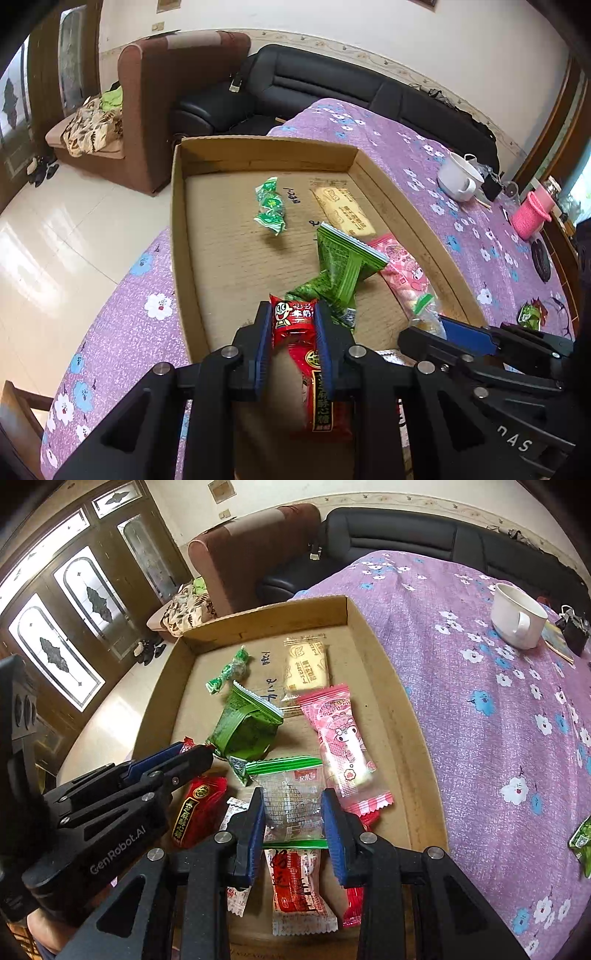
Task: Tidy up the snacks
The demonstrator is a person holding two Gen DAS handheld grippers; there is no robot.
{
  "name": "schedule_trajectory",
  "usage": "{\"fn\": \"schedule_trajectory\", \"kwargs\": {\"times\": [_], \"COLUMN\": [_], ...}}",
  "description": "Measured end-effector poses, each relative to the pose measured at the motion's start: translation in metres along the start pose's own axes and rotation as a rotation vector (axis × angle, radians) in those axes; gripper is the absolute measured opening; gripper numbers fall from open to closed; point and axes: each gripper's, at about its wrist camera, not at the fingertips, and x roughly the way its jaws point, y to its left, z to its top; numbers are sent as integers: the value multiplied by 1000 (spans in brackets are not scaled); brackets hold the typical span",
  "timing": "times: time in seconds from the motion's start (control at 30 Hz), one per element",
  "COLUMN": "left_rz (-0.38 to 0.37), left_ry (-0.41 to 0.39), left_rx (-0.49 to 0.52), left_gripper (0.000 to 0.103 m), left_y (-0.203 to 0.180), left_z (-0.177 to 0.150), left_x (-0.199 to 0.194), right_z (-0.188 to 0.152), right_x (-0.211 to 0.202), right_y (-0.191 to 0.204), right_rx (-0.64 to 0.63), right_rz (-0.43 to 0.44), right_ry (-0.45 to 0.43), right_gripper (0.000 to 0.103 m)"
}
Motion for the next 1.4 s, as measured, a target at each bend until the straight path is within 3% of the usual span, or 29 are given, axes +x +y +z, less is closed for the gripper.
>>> {"fn": "schedule_trajectory", "kwargs": {"times": [0.17, 0.3, 0.5, 0.8, 0.9, 1.13, 1.3, 1.4], "left_rz": [1, -7, -9, -55, -79, -155, -211, -240], "left_ry": [-2, -8, -31, -80, -88, -60, 3, 48], "left_rx": [-3, -12, -16, 46, 85, 218, 289, 319], "left_gripper": [23, 30, 30, 31, 31, 33, 39, 43], "left_y": [0, 2, -2, -37, -62, -138, -198, -241], "left_z": [1, 1, 1, 0, -1, -17, -27, -27], "left_x": [-1, -4, -17, -49, -57, -58, -38, -17], "right_z": [0, 0, -3, -25, -40, -92, -137, -153], "right_x": [-2, -10, -28, -75, -97, -157, -205, -212], "right_y": [1, -2, -12, -51, -82, -176, -262, -294], "right_rx": [-8, 3, 35, 111, 164, 304, 500, 586], "right_rz": [-7, -1, 25, 43, 52, -42, -101, -119], "right_ry": [-11, -28, -58, -109, -115, -151, -263, -304], "right_gripper": [34, 39, 39, 39, 39, 39, 42, 43]}}
